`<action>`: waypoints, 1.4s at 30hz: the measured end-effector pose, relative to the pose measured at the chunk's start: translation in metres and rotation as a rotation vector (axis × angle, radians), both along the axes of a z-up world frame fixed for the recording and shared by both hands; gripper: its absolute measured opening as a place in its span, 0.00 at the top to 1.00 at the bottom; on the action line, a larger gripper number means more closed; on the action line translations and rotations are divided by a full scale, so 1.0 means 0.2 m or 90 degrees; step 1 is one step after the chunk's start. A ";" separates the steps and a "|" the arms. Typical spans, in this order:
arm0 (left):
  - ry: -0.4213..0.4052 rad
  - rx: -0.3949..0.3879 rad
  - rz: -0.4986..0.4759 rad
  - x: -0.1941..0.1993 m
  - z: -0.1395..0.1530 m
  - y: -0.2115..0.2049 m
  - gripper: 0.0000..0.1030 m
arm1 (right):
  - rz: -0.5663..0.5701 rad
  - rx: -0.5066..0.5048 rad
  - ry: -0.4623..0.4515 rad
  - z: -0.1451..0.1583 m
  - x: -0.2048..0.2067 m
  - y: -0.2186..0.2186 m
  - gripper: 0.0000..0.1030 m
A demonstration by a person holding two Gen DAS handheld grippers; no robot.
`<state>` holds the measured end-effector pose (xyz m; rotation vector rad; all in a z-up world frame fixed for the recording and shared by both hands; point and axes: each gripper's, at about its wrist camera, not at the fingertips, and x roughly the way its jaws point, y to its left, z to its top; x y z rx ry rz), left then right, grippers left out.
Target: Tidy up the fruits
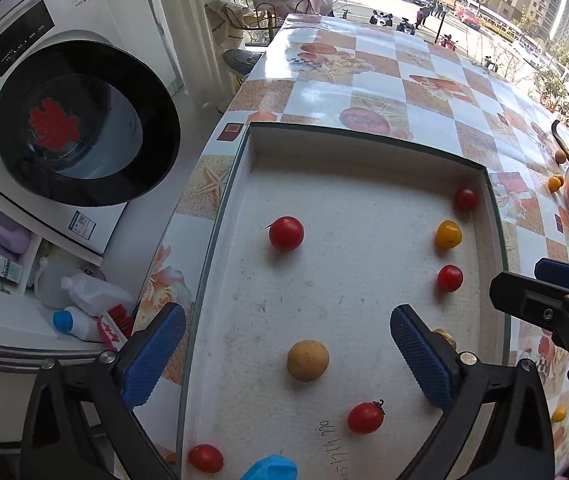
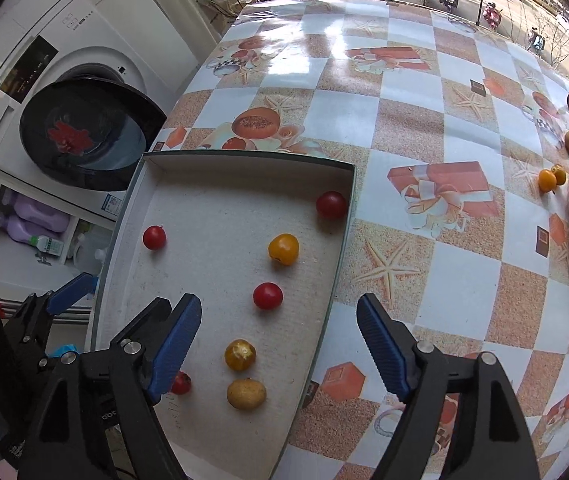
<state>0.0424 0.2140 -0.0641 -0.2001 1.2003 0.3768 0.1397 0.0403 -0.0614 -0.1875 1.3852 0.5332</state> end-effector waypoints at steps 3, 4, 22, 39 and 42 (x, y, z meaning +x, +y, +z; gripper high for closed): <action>0.018 0.014 0.003 -0.05 0.00 -0.02 0.00 | -0.013 -0.017 0.015 -0.02 -0.06 -0.09 0.17; 0.026 0.017 0.004 -0.07 0.00 -0.03 0.00 | -0.015 -0.022 0.019 -0.02 -0.08 -0.11 0.17; 0.114 -0.002 0.020 -0.27 -0.01 -0.15 0.00 | 0.048 -0.121 0.014 -0.03 -0.38 -0.21 0.00; 0.124 0.022 -0.023 -0.32 0.01 -0.27 0.00 | 0.045 -0.139 0.005 -0.03 -0.41 -0.22 0.00; 0.125 0.024 -0.026 -0.32 0.01 -0.28 0.00 | 0.044 -0.140 0.003 -0.03 -0.41 -0.22 0.00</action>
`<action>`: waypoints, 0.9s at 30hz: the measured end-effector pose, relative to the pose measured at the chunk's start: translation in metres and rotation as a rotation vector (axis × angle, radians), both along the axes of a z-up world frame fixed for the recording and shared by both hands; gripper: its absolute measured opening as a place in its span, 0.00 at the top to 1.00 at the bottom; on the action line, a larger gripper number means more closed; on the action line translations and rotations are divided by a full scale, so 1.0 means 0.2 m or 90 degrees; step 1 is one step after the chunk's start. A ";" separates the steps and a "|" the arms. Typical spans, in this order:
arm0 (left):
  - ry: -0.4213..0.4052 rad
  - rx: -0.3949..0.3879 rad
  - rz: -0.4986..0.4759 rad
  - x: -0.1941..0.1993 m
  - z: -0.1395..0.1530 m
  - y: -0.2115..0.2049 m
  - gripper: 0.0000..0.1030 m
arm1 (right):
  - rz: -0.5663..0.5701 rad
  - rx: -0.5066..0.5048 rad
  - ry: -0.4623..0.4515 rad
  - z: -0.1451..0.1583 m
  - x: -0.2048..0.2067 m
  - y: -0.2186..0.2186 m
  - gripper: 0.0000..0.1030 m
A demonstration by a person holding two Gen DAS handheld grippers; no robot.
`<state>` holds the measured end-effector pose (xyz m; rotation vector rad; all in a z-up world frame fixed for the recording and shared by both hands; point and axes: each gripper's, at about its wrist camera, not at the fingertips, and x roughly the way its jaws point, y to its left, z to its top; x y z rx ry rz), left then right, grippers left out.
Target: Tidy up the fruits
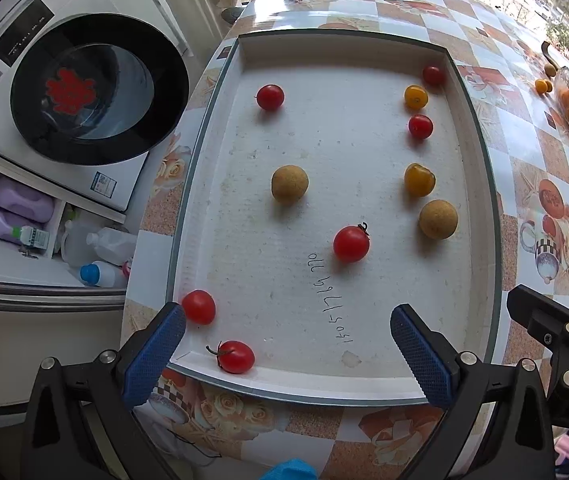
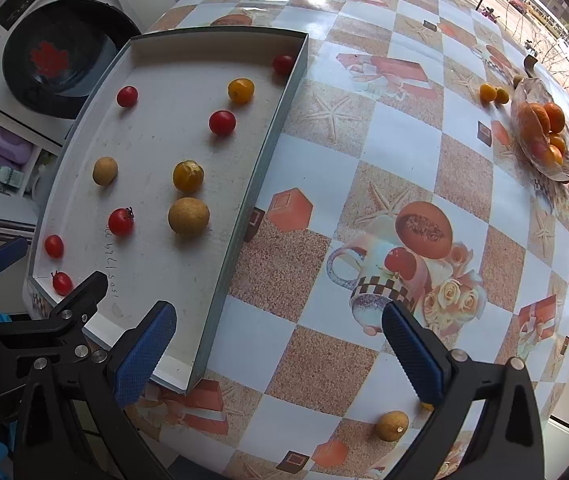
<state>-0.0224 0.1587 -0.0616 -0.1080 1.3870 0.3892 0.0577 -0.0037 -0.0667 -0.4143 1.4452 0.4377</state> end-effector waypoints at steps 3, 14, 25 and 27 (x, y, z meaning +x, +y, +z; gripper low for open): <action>0.001 0.002 -0.003 -0.01 0.00 0.00 0.00 | 0.000 -0.001 -0.002 0.00 0.00 0.00 0.00; 0.008 0.014 -0.039 -0.04 -0.01 -0.04 0.00 | 0.003 -0.004 -0.010 0.02 -0.01 0.02 0.00; -0.002 0.008 -0.052 -0.05 0.00 -0.05 0.00 | 0.006 -0.003 -0.012 0.02 -0.02 0.04 0.00; -0.002 0.007 -0.053 -0.05 0.00 -0.06 0.00 | 0.007 -0.002 -0.011 0.02 -0.02 0.04 0.00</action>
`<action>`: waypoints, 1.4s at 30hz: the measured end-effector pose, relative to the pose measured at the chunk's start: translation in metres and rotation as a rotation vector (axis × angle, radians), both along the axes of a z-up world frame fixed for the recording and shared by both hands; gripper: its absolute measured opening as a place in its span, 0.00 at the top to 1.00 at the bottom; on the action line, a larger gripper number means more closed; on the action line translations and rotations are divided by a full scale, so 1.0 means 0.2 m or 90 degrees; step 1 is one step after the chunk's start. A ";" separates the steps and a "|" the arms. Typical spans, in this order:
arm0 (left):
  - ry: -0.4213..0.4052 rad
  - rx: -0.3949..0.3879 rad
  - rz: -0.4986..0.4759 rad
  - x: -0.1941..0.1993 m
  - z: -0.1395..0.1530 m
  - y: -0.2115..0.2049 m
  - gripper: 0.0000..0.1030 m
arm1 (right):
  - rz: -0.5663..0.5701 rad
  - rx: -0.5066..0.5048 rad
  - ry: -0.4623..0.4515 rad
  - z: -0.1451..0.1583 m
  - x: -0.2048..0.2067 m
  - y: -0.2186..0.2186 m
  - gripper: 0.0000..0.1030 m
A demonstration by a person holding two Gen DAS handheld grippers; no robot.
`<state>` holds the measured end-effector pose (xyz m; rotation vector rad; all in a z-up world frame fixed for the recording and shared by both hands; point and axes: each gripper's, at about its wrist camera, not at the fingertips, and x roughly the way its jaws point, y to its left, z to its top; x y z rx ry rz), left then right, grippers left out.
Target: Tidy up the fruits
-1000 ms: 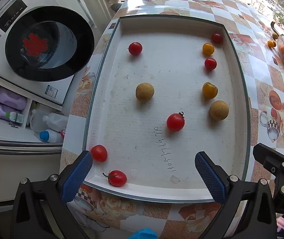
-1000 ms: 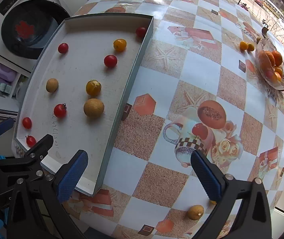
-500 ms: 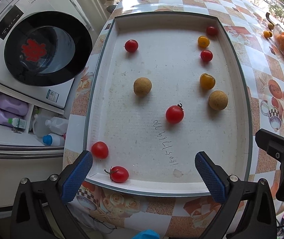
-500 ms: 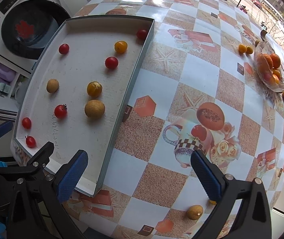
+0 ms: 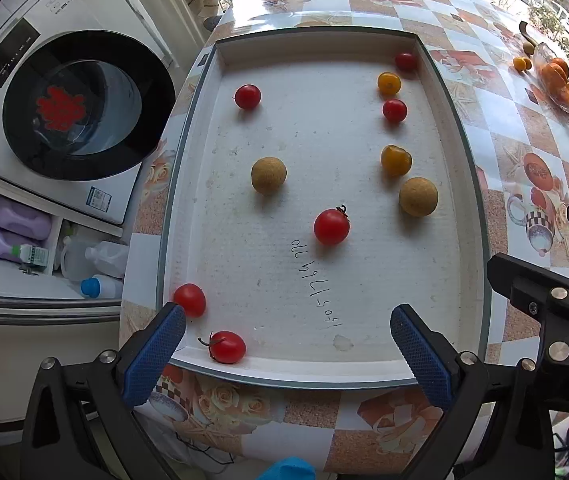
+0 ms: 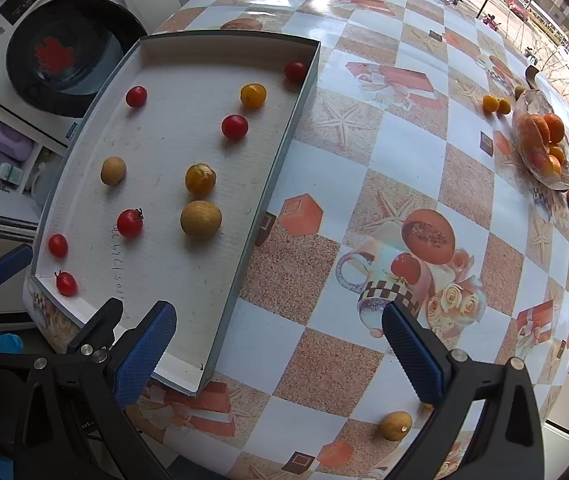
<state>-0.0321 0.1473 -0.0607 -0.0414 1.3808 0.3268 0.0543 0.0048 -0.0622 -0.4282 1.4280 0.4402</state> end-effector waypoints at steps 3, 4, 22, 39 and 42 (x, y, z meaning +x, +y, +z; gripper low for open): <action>0.000 0.000 0.000 0.00 0.00 0.00 0.00 | -0.001 0.000 0.000 0.00 0.00 0.00 0.00; 0.000 0.000 0.001 0.00 0.00 0.00 0.00 | 0.000 0.000 0.001 0.00 0.00 0.00 0.00; 0.002 -0.007 -0.010 0.00 -0.01 -0.02 0.00 | 0.001 0.001 0.001 -0.01 -0.01 0.02 0.00; -0.012 -0.020 -0.005 0.00 0.00 -0.02 0.00 | 0.001 0.002 0.002 -0.01 -0.01 0.03 0.00; -0.020 -0.020 -0.007 -0.01 0.01 -0.02 0.00 | 0.002 0.001 0.002 -0.01 -0.02 0.03 0.00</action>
